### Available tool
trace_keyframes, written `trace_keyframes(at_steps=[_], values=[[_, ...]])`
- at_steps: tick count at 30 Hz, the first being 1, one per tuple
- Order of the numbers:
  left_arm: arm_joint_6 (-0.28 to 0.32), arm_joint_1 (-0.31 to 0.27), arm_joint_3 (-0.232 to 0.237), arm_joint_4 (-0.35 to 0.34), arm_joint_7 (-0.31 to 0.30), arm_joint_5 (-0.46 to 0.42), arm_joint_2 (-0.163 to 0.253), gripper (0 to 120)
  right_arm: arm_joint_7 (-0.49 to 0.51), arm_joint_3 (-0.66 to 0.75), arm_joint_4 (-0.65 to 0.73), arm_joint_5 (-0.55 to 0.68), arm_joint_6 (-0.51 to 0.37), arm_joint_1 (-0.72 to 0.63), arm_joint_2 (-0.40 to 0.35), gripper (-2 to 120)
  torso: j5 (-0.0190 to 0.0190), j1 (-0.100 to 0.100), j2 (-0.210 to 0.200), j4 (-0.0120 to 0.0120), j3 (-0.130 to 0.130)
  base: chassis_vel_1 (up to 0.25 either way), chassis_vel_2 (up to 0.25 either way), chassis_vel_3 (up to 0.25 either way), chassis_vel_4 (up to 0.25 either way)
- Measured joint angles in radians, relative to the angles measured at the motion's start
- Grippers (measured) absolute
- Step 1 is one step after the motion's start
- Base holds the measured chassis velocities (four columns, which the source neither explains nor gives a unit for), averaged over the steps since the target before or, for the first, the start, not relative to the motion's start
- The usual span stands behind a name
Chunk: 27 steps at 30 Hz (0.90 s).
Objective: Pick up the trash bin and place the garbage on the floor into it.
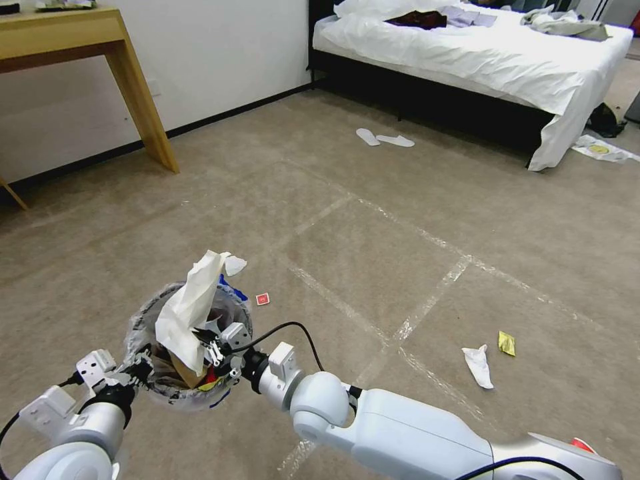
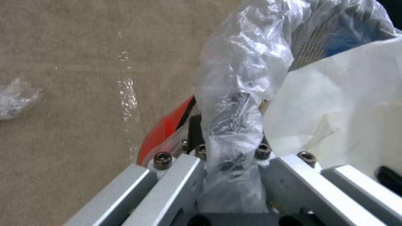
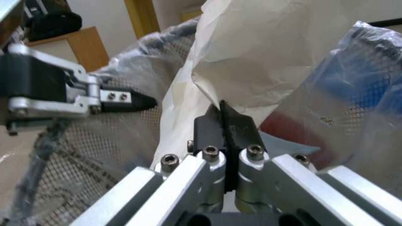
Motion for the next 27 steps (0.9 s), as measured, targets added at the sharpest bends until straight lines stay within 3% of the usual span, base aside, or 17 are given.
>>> trace_keyframes(at_steps=[22,26,27], values=[[0.000,0.007,0.000,-0.006,0.001,-0.002,-0.004,1,-0.001,-0.029,-0.064,-0.050,0.031,-0.007,0.028,0,0.0001,0.000,0.000,0.0000,0.000,0.000,0.000,0.000,0.000],[0.000,0.006,0.001,-0.006,0.002,-0.001,-0.004,1,0.000,-0.029,-0.055,-0.049,0.031,-0.007,0.022,9,0.0000,0.000,0.000,0.0000,0.000,0.000,0.000,0.000,0.000],[0.000,0.004,0.002,-0.004,0.002,0.000,-0.005,1,0.000,-0.029,-0.051,-0.049,0.030,-0.006,0.019,17,0.0000,0.000,0.000,0.0000,0.000,0.000,0.000,0.000,0.000]])
